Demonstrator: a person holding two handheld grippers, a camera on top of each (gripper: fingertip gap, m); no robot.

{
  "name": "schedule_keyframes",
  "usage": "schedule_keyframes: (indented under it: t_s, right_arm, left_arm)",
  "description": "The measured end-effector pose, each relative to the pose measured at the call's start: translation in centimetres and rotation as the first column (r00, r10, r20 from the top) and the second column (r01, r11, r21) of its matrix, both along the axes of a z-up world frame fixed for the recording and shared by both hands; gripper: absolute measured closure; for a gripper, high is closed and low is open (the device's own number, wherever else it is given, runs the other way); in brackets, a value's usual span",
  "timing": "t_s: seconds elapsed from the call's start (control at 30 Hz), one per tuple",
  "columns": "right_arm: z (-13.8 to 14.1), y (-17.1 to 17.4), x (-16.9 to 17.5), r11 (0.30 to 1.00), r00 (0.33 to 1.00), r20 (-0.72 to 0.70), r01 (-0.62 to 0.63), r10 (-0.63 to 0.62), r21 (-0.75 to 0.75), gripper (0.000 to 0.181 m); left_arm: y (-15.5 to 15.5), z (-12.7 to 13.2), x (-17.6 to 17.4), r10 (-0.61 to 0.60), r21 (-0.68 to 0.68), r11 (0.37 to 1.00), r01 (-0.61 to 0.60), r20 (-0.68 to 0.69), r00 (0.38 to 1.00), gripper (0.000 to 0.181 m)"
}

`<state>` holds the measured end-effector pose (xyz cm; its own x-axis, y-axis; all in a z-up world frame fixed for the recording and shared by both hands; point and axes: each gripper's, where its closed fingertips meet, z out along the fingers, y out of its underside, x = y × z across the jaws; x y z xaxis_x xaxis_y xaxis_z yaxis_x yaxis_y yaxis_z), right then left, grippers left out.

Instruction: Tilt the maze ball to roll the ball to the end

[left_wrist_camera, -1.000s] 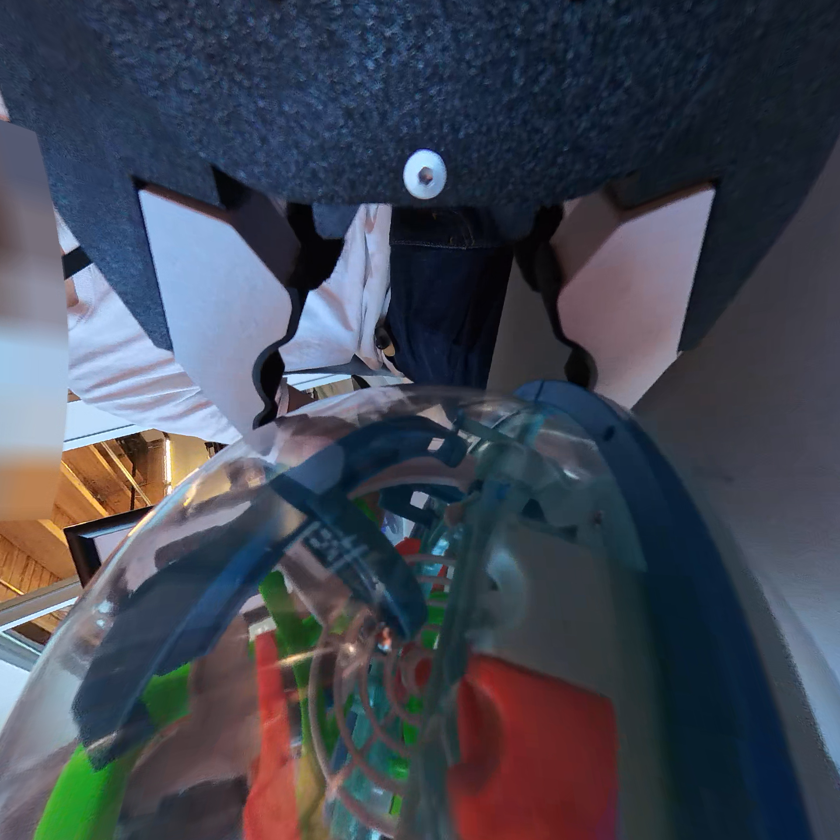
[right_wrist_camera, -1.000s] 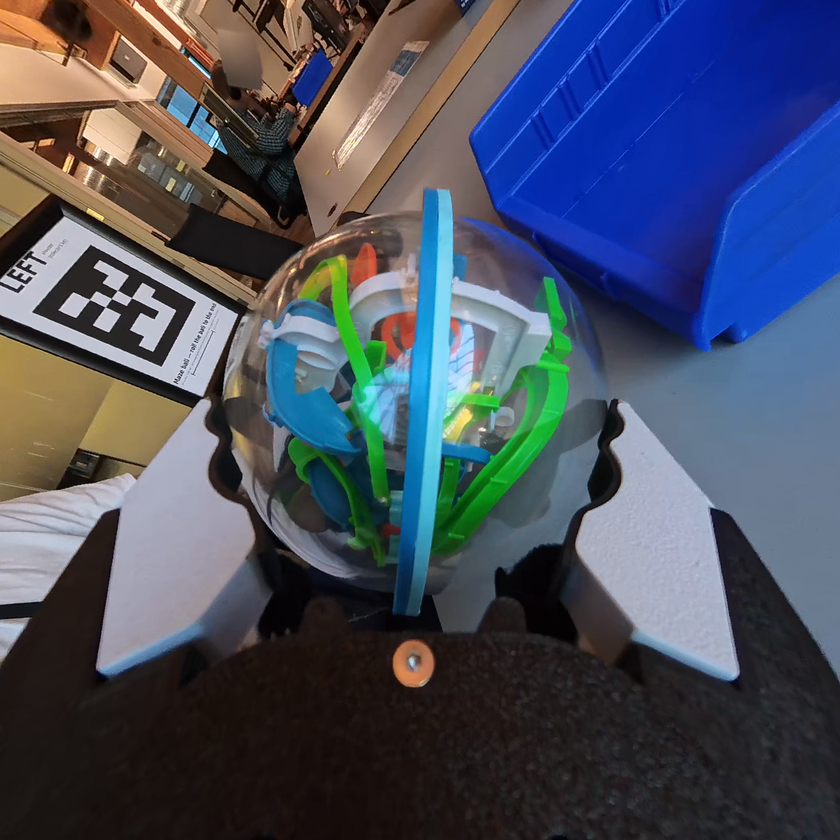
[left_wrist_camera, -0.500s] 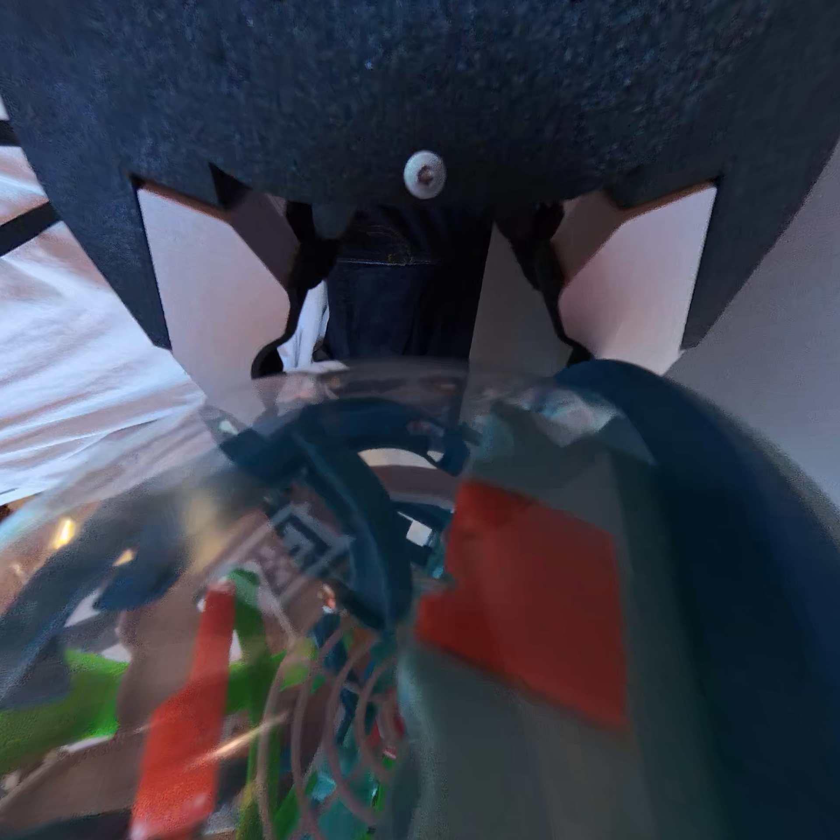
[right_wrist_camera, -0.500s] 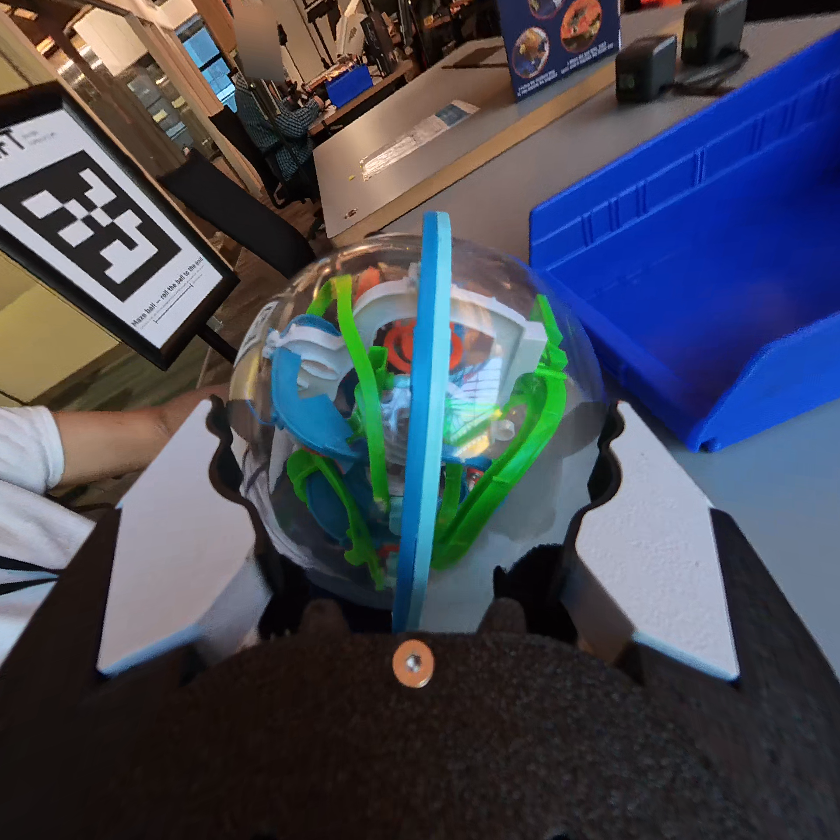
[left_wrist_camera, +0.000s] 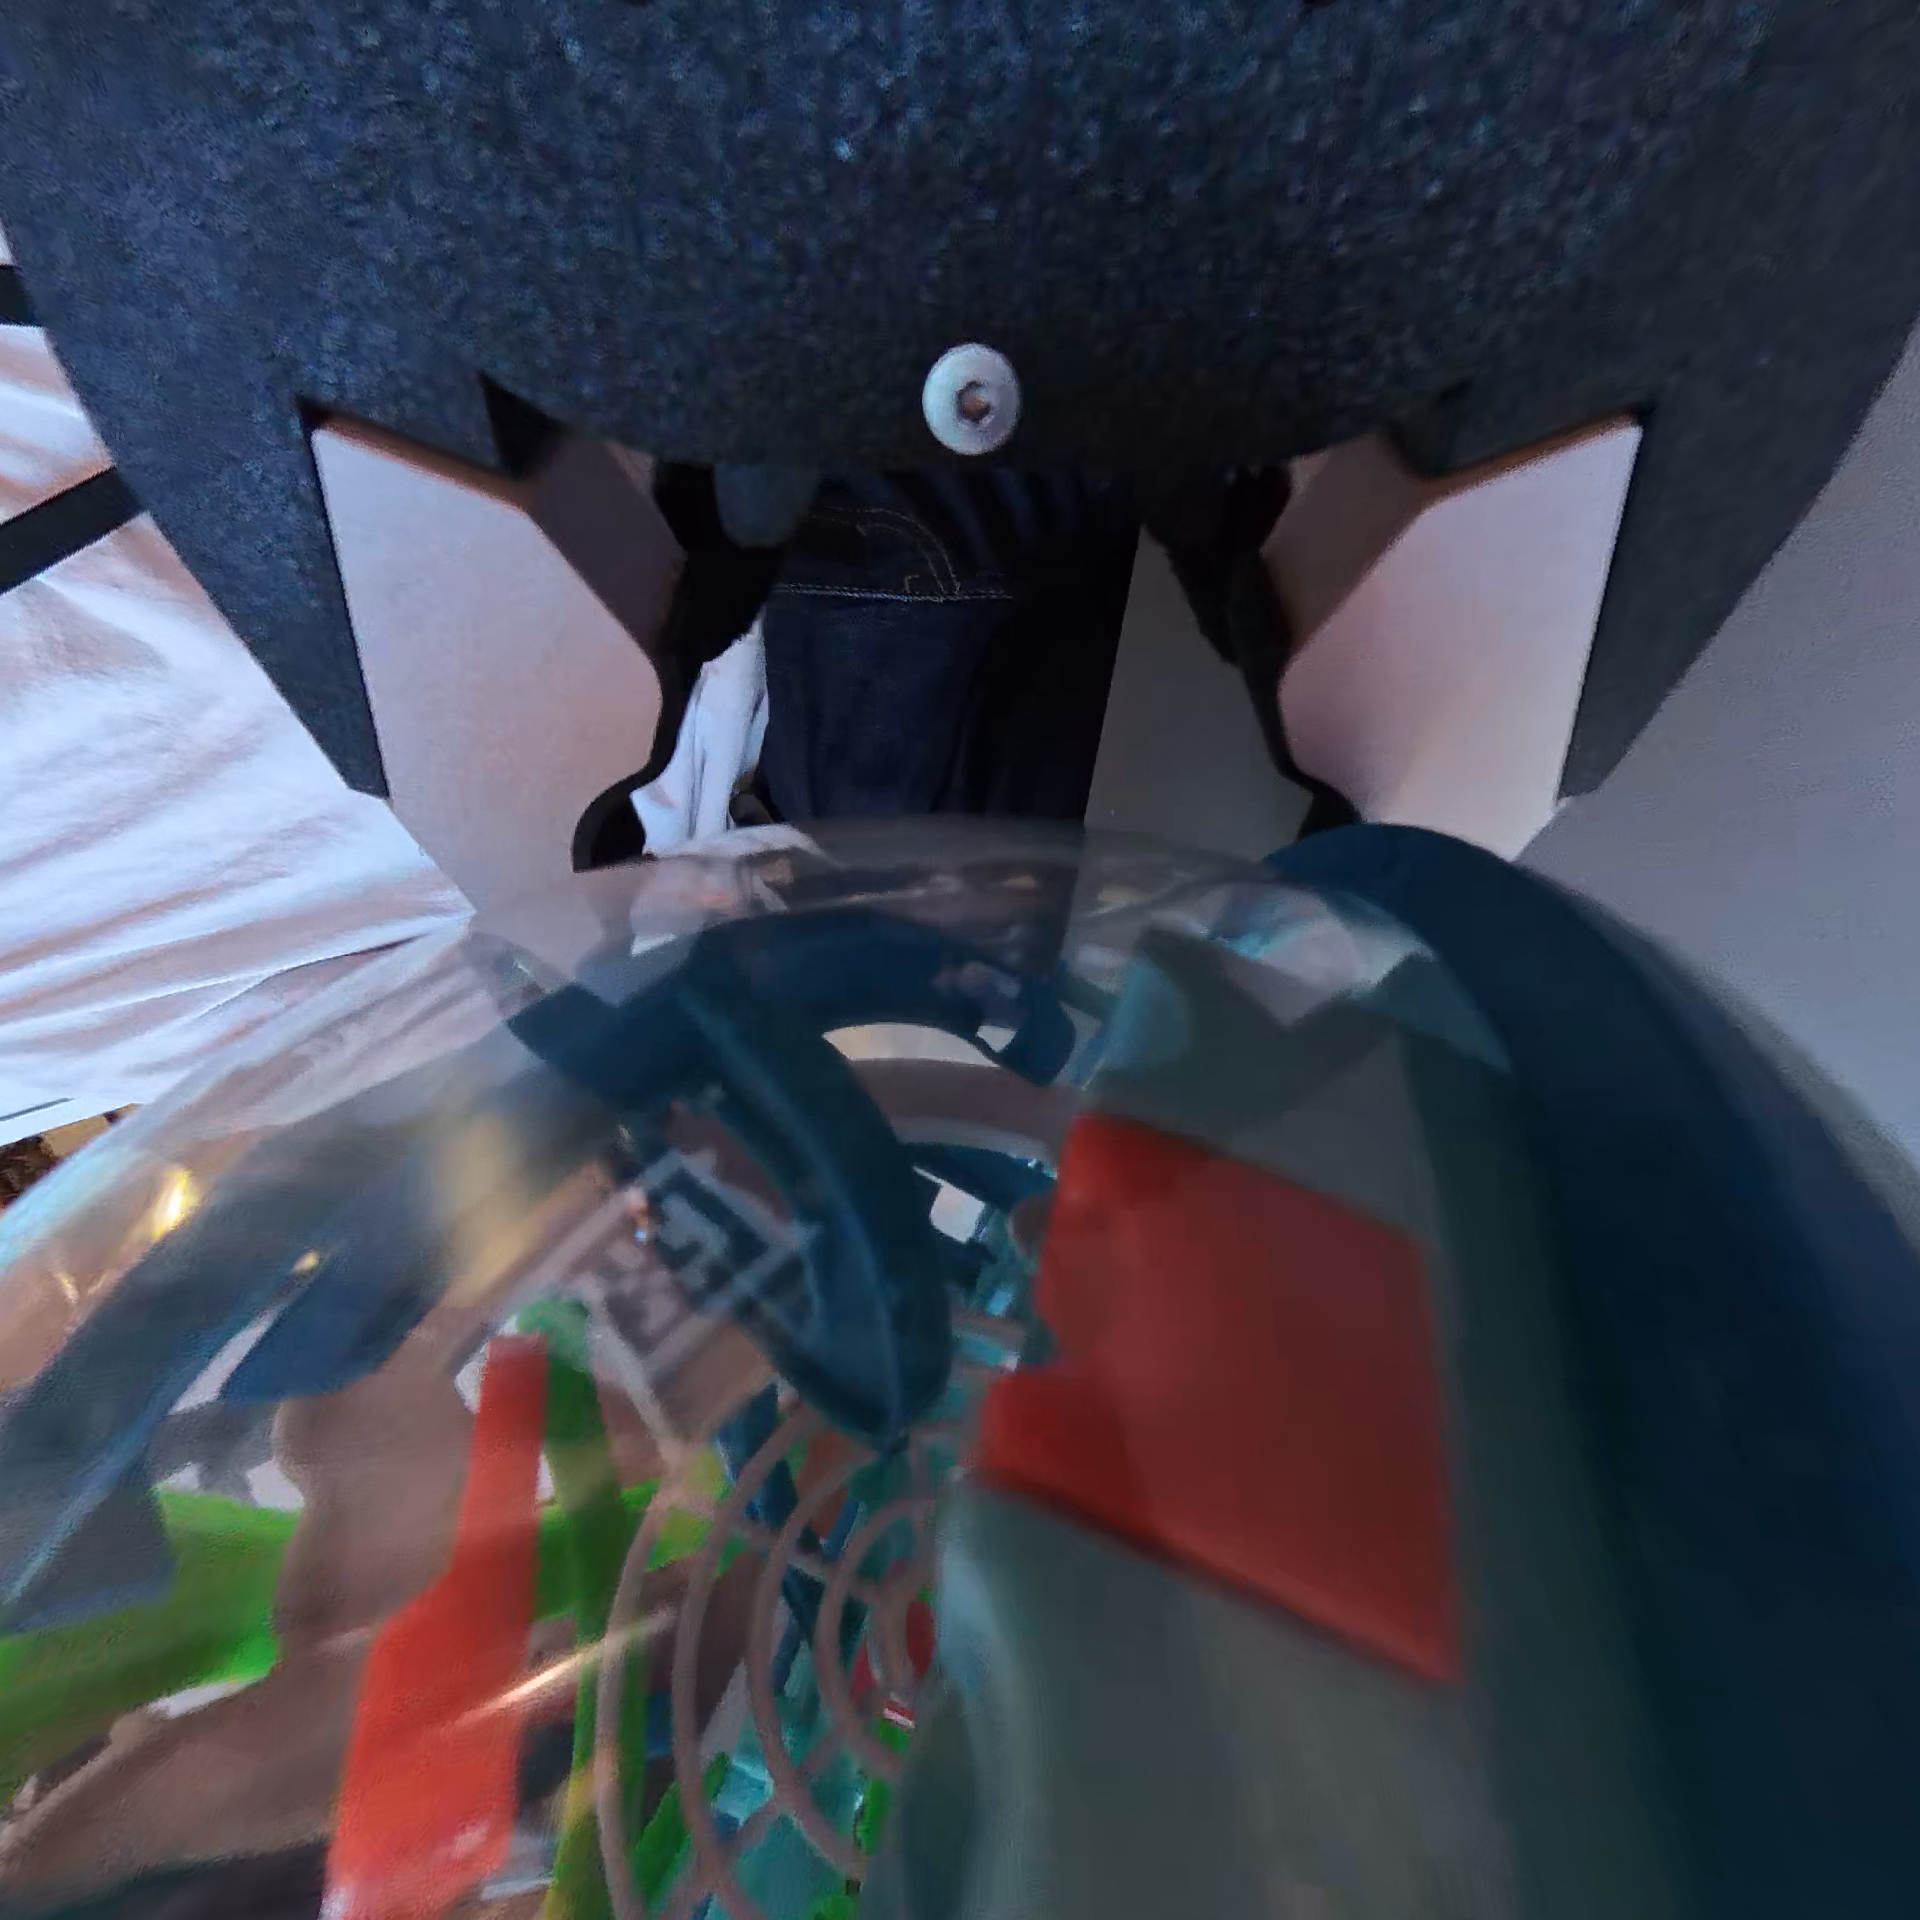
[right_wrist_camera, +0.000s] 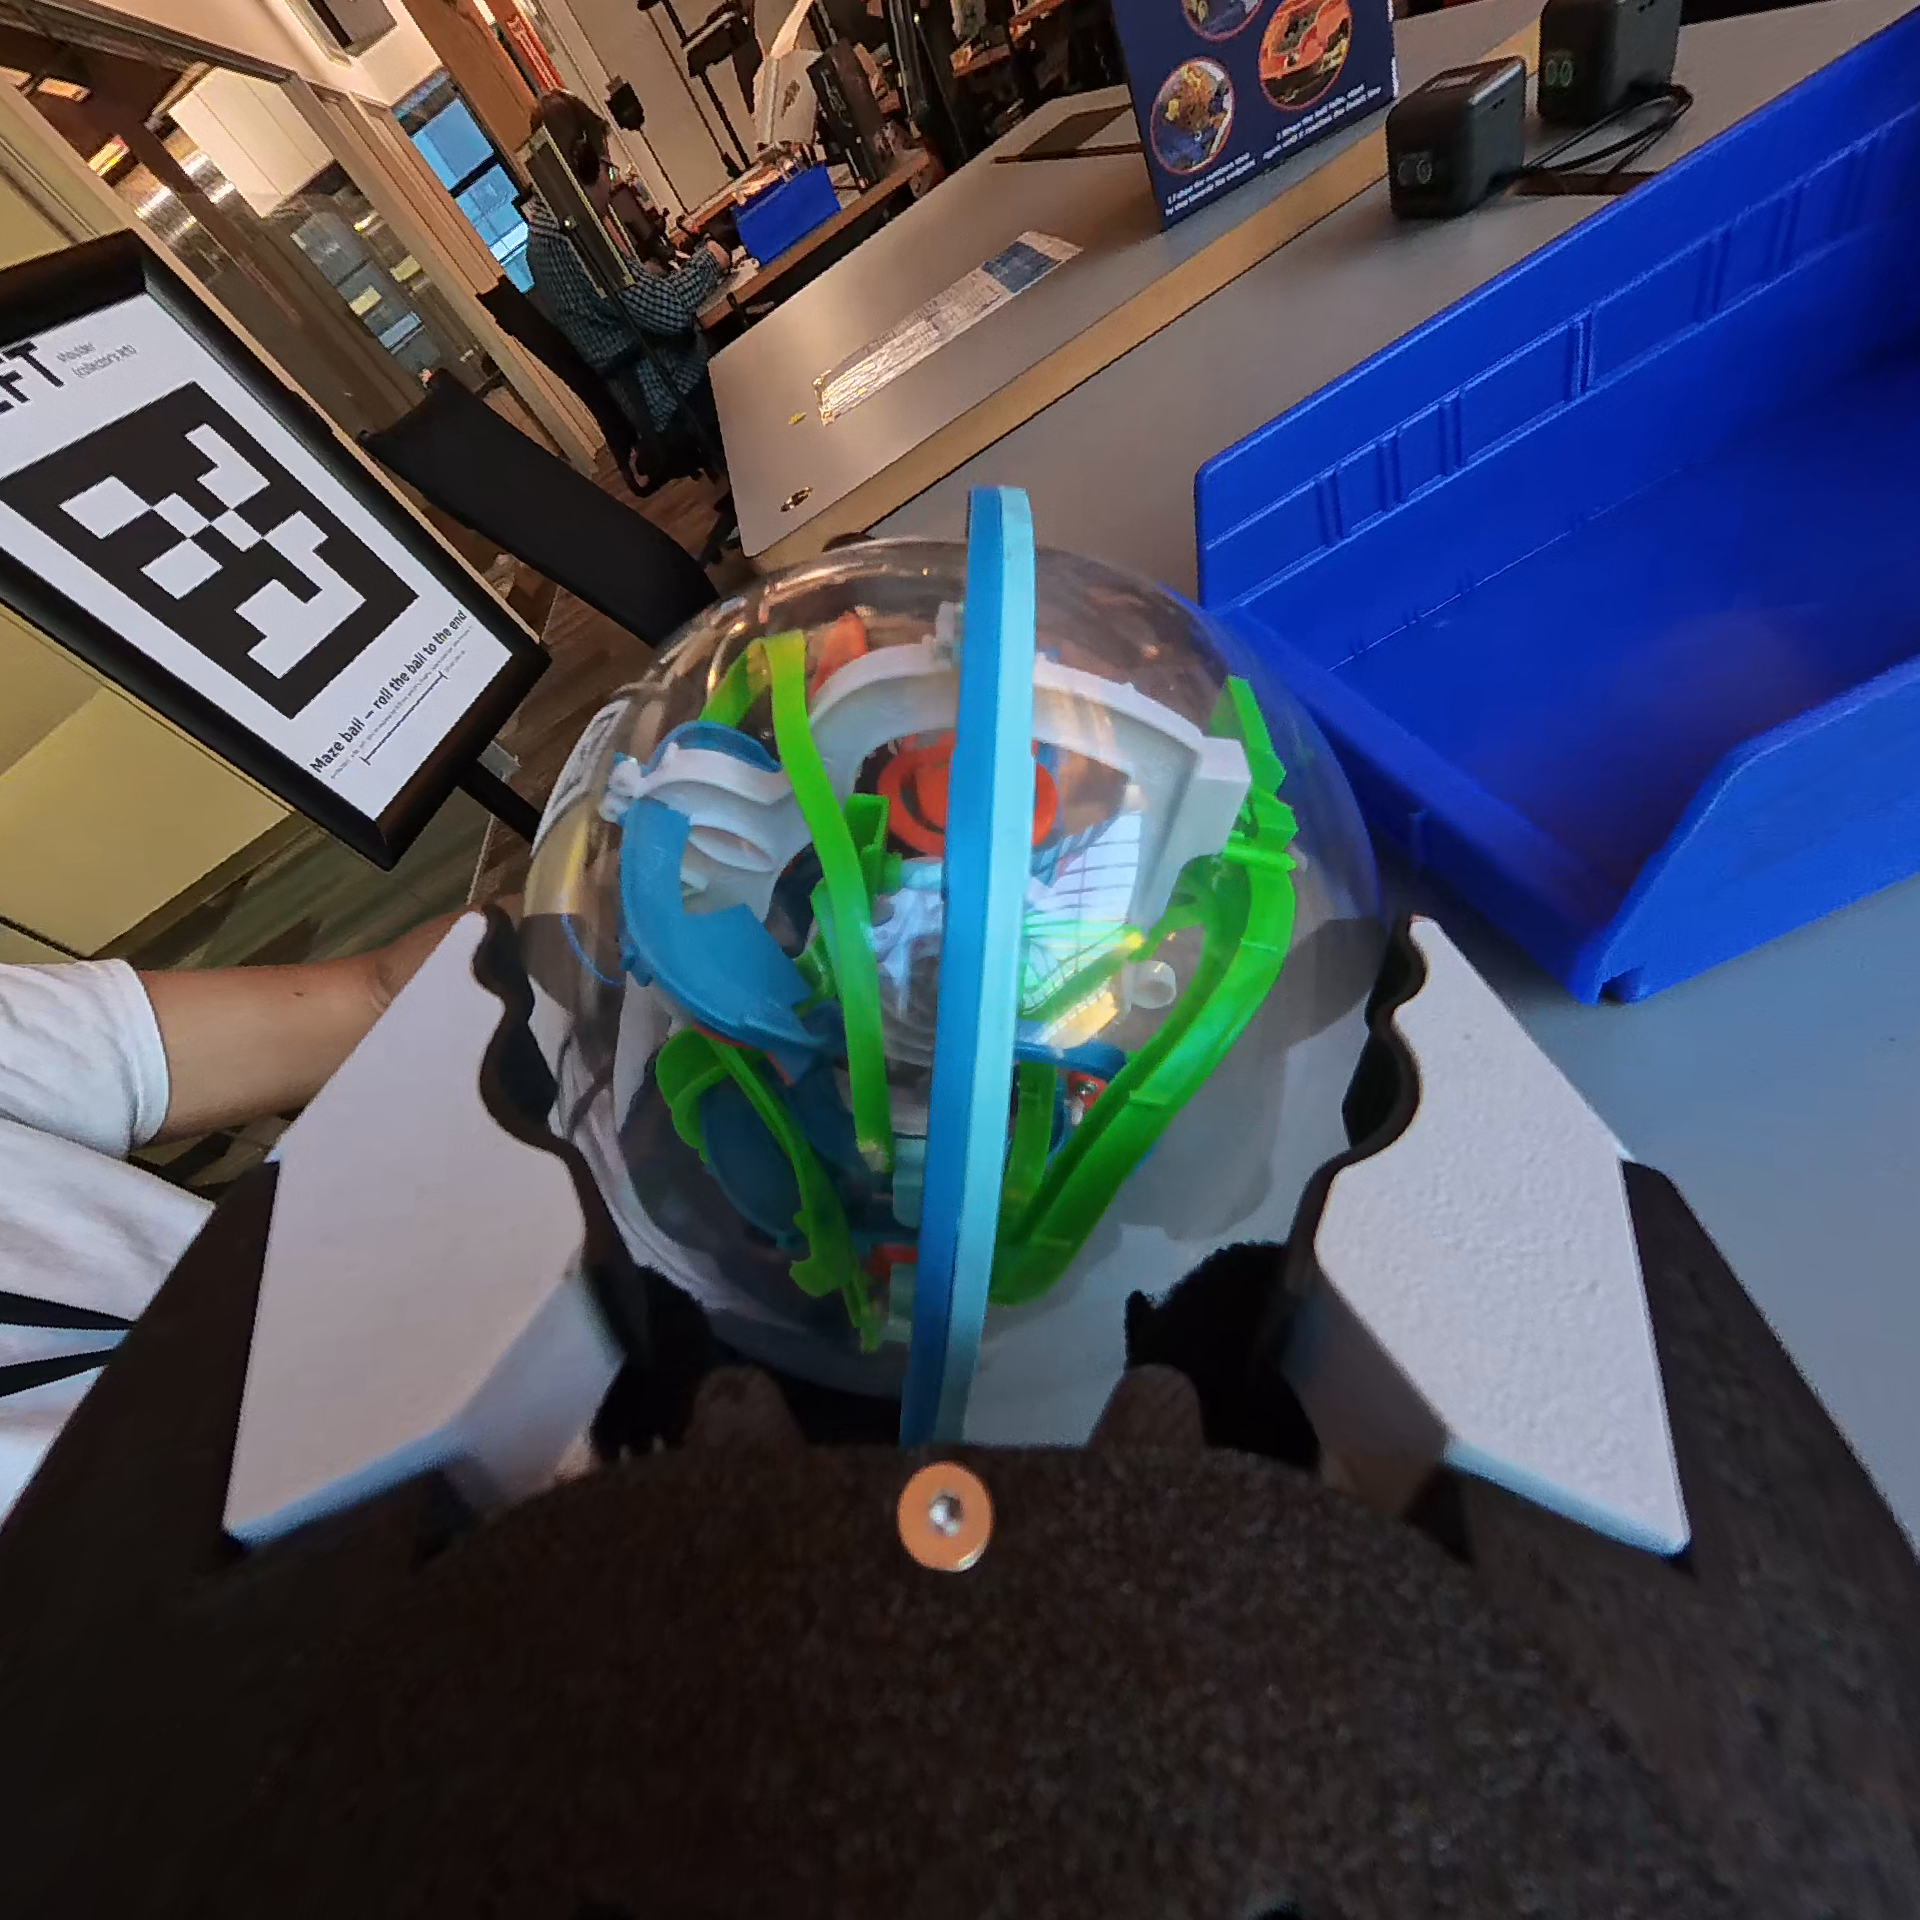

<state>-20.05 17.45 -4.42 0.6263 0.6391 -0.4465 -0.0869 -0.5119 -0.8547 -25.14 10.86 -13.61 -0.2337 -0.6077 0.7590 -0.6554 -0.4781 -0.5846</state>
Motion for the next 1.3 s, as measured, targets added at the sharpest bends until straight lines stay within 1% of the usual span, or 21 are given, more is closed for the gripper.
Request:
schedule_keyframes:
  t_s: [0.2, 0.5, 0.63, 0.8, 0.9, 1.3]
  right_arm:
    - [0.07, 0.17, 0.0, 1.0, 1.0, -0.01, 0.013, -0.014, -0.02, 0.028]
    - [-0.13, 0.14, 0.16, 0.999, 1.0, -0.006, 0.015, -0.015, -0.029, 0.029]
    - [-0.29, 0.18, 0.49, 0.999, 1.0, 0.002, 0.02, -0.02, -0.03, 0.033]
    - [0.29, 0.02, 0.0, 0.999, 0.999, 0.034, 0.007, -0.008, 0.037, 0.032]
    - [0.51, -0.09, -0.25, 0.999, 0.998, 0.059, 0.004, -0.008, 0.052, 0.032]
    - [0.62, 0.44, -0.33, 0.998, 0.998, 0.043, 0.038, -0.04, 0.043, 0.032]
  left_arm:
    - [-0.23, 0.18, 0.02, -0.007, -0.035, 0.999, 0.007, 0.0, 1.0, 0.053]
    - [0.01, 0.18, 0.0, 0.001, -0.036, 0.999, 0.0, 0.002, 1.0, 0.053]
    - [0.46, 0.15, -0.09, 0.015, -0.033, 0.999, -0.015, -0.003, 1.0, 0.053]
    - [0.28, -0.11, -0.16, 0.009, 0.019, 1.0, -0.008, -0.018, 1.0, 0.053]
    - [0.21, -0.19, -0.21, 0.001, 0.035, 0.999, -0.001, -0.016, 1.0, 0.053]
    - [0.34, 0.01, -0.2, 0.005, 0.0, 1.0, -0.005, -0.007, 1.0, 0.053]
